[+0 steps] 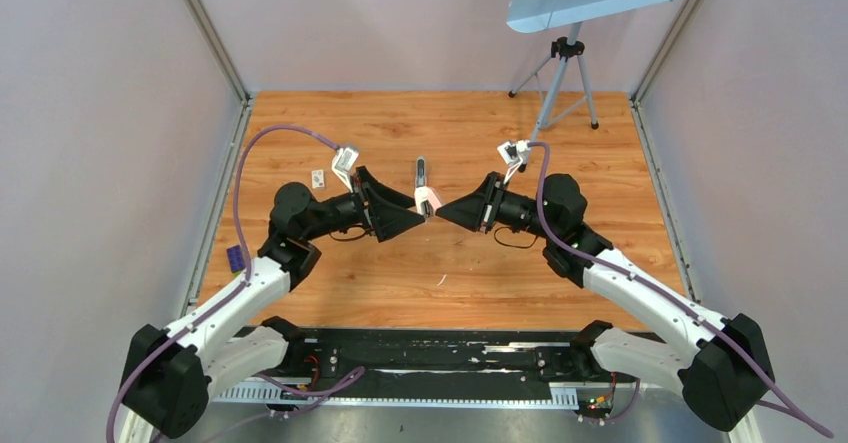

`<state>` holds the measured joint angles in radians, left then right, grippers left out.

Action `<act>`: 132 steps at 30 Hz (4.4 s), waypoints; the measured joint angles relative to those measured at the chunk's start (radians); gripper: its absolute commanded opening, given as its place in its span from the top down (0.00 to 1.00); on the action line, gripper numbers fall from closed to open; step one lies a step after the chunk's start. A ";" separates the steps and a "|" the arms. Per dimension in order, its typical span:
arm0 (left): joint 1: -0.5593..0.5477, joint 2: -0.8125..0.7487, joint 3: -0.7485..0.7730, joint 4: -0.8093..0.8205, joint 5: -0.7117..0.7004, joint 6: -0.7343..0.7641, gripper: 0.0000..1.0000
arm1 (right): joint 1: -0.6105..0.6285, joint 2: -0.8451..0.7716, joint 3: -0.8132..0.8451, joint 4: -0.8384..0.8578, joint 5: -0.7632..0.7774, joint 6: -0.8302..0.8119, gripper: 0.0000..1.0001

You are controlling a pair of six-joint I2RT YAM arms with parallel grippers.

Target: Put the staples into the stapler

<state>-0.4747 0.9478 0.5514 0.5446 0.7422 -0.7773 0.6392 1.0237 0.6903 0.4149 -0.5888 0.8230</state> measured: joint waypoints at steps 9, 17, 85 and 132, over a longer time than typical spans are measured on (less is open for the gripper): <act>0.000 0.129 -0.047 0.373 0.043 -0.246 0.24 | 0.002 -0.007 -0.031 0.126 0.021 0.058 1.00; -0.014 0.167 -0.071 0.520 0.038 -0.315 0.26 | 0.006 -0.013 -0.039 0.169 0.034 0.075 1.00; -0.060 0.114 0.336 -0.891 0.160 1.013 1.00 | -0.006 -0.169 0.021 -0.457 -0.155 -0.722 1.00; -0.056 0.116 0.219 -0.616 -0.074 0.503 1.00 | -0.013 -0.080 -0.048 -0.295 -0.084 -0.616 0.04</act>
<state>-0.5312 1.0637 0.7704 -0.0715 0.6678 -0.2741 0.6258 0.9432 0.6418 0.1200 -0.6727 0.2070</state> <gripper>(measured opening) 0.336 0.881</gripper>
